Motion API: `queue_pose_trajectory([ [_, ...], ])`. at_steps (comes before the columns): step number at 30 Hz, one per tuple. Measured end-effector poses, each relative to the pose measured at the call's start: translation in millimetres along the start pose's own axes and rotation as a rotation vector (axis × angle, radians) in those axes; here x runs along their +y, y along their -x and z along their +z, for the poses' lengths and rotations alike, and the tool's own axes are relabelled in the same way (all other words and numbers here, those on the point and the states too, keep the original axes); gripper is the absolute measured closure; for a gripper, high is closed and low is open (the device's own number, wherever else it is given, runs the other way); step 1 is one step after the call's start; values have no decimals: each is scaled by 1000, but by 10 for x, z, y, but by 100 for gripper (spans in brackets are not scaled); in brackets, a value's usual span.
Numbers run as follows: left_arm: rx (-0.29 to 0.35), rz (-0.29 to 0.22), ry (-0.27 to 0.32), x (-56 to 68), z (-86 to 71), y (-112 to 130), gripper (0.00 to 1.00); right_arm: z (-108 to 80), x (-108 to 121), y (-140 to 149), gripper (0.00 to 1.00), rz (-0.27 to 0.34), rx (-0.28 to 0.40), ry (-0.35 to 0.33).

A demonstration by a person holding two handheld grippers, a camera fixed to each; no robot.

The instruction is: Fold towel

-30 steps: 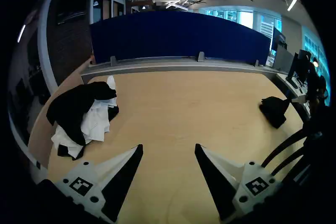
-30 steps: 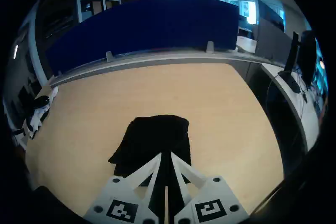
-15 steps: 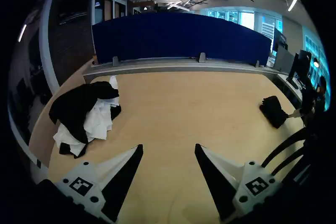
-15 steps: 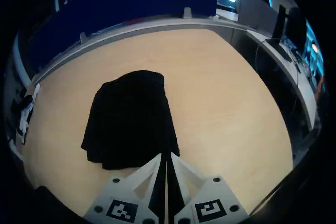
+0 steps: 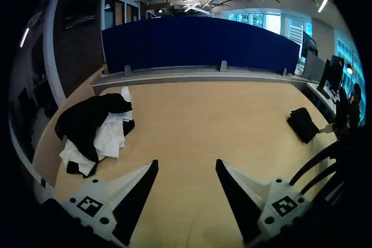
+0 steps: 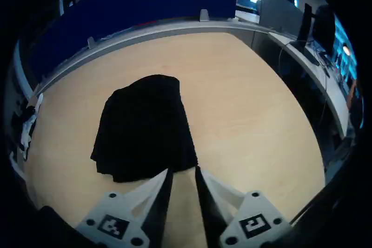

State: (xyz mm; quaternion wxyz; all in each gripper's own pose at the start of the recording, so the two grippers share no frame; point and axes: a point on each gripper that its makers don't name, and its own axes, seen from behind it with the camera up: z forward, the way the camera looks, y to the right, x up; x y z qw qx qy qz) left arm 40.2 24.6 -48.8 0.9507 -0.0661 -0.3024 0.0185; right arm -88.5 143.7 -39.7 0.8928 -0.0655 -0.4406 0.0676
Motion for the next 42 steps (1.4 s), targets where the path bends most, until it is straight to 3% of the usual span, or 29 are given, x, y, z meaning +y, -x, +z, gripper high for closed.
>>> queue_pose_trajectory([
  [5,5,3,0,-14,-13,-9,9,-65,-12,-6,21,-18,24,4],
  [9,9,0,1,-11,-26,-9,9,-134,-59,-39,0,-22,45,-1],
  [18,23,-21,4,-27,-49,-35,9,-349,-257,-211,0,-54,116,-19],
  [23,41,-27,4,-60,-51,-71,9,-520,-499,-379,0,-68,187,-52],
  [32,99,-54,12,-94,-63,-199,9,-986,-1088,-824,0,-117,390,-117],
  [42,230,-98,14,-190,-135,-523,9,-1639,-1551,-1321,0,-117,666,-157],
])
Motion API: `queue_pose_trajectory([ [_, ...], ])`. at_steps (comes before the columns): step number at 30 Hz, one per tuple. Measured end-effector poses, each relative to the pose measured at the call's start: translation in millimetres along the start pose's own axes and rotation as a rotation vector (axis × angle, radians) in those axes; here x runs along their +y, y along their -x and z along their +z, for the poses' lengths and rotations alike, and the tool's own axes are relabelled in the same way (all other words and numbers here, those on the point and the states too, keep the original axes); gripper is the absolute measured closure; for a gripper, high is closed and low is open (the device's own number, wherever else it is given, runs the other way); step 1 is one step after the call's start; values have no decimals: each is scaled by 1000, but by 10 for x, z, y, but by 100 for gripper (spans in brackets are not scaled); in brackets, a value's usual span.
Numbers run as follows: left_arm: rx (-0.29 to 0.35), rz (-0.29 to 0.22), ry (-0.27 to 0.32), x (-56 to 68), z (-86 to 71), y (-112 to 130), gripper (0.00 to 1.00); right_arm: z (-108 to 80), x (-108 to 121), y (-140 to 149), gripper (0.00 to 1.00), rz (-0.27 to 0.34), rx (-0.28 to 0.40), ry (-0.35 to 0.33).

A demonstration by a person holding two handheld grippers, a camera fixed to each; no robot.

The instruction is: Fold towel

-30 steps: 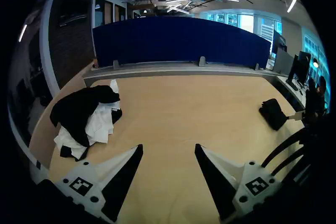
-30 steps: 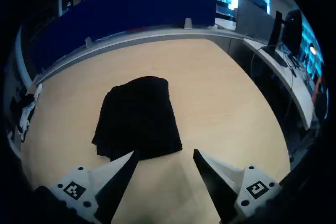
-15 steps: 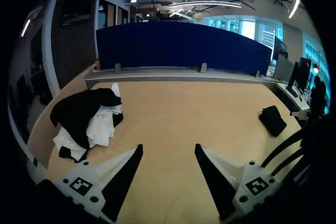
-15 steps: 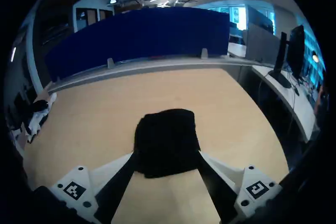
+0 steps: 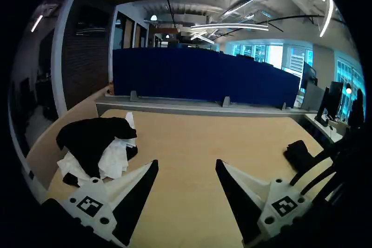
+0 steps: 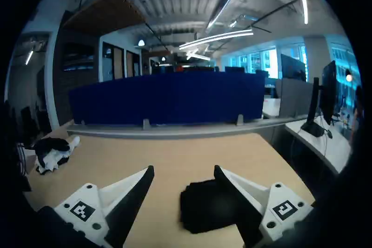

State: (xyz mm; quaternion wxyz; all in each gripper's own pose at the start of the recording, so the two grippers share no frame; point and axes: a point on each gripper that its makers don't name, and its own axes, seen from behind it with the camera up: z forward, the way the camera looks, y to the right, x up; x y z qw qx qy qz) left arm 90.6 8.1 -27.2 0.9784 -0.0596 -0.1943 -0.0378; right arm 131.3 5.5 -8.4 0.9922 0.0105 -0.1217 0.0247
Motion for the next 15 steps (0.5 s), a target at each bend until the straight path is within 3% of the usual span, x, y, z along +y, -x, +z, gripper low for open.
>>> queue_pose_trajectory([
  [6,126,-20,3,-35,-48,-323,9,-110,-112,-234,0,43,112,3],
  [11,251,-8,-15,-54,-101,-615,9,-151,-125,-276,0,95,150,16],
  [15,305,-15,-24,-47,-118,-750,9,-157,-174,-314,0,109,174,17],
])
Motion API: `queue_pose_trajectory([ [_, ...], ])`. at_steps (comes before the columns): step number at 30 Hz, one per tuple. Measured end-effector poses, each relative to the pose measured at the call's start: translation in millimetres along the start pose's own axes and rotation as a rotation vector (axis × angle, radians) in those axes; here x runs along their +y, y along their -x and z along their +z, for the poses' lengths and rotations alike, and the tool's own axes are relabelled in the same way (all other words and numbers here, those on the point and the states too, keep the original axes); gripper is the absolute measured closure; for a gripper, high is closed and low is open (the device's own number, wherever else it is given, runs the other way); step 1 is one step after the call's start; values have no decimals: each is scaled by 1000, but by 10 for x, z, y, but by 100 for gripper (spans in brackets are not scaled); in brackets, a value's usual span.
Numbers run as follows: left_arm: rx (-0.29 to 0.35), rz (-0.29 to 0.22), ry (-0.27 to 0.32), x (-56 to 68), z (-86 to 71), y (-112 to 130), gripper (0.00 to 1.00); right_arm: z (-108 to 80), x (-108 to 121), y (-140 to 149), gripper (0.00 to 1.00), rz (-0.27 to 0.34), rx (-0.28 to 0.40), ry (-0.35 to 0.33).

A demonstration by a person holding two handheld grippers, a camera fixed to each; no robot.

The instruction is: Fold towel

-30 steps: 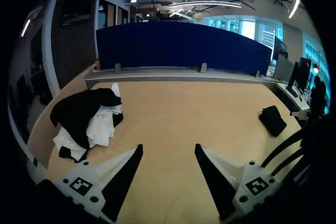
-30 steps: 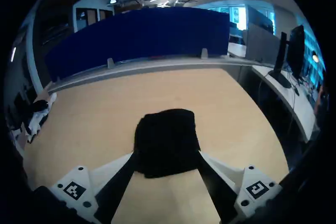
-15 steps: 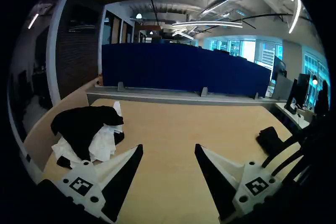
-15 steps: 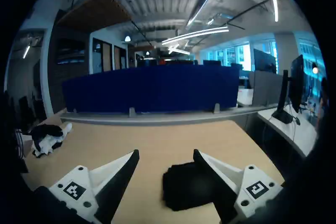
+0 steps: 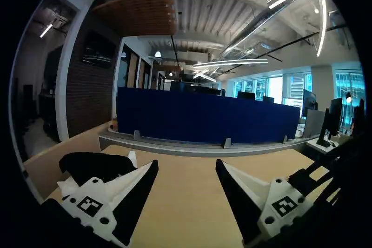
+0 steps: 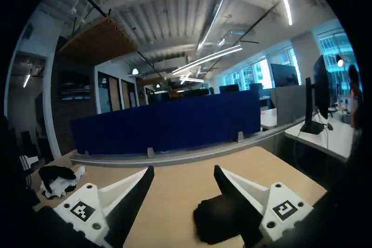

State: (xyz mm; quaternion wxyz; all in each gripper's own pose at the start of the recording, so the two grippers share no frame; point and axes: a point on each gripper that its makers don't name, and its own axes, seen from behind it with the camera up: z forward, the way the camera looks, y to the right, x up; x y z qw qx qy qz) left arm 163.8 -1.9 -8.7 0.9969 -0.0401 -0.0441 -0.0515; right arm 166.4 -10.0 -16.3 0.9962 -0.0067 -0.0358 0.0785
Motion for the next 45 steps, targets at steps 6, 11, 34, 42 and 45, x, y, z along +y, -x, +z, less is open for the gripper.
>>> queue_pose_trajectory([
  [6,30,7,-19,-70,18,-58,9,-16,-119,-1,0,1,0,-20],
  [11,37,27,-17,-42,8,-25,9,-21,-159,9,0,-15,-12,-25],
  [34,30,80,-38,-153,99,832,9,19,-178,248,0,-39,-63,-23],
  [42,59,102,-39,-122,145,1075,9,114,-194,337,0,-84,-71,-15],
  [45,66,104,-42,-114,167,1167,9,159,-267,402,0,-101,-76,-25],
])
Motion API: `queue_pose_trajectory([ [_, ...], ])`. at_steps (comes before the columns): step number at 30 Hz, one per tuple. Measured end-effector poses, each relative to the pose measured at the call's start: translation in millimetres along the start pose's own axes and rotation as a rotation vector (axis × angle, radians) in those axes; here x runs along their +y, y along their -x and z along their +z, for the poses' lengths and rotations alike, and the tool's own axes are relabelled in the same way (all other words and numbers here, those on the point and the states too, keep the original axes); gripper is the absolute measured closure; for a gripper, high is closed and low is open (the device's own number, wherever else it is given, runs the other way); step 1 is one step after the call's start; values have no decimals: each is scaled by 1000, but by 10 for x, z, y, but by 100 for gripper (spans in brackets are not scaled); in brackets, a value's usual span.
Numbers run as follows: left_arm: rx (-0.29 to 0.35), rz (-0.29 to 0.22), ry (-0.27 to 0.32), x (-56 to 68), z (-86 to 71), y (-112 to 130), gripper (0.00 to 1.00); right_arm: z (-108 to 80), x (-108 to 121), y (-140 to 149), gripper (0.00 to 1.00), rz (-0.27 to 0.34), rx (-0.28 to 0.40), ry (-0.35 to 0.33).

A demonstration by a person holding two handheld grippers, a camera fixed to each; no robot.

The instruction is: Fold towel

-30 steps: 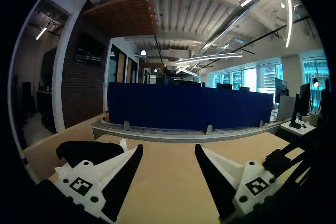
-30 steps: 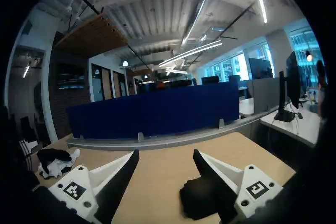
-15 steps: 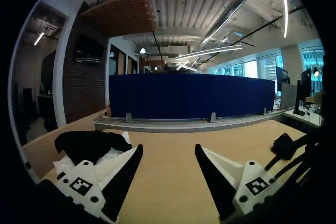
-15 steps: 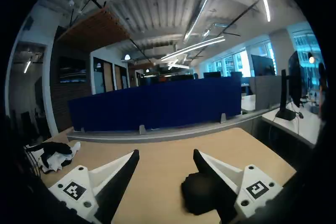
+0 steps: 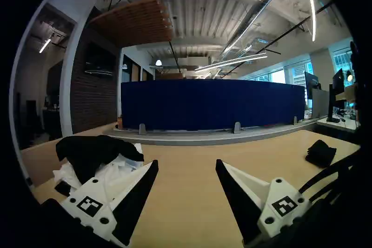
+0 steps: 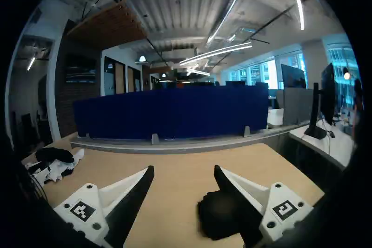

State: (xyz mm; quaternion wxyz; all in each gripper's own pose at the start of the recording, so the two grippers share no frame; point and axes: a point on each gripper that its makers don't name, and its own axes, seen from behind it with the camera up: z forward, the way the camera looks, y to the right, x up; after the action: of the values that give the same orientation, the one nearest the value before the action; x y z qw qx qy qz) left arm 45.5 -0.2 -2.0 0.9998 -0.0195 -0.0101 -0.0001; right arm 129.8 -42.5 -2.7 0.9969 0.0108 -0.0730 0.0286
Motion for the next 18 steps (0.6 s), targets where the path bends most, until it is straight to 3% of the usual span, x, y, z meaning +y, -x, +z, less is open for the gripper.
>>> queue_pose_trajectory([
  [8,5,-28,-16,-8,25,271,8,138,-192,155,0,-16,-8,-32],
  [18,14,-40,-22,0,30,385,9,211,-206,197,0,-9,-4,-38],
])
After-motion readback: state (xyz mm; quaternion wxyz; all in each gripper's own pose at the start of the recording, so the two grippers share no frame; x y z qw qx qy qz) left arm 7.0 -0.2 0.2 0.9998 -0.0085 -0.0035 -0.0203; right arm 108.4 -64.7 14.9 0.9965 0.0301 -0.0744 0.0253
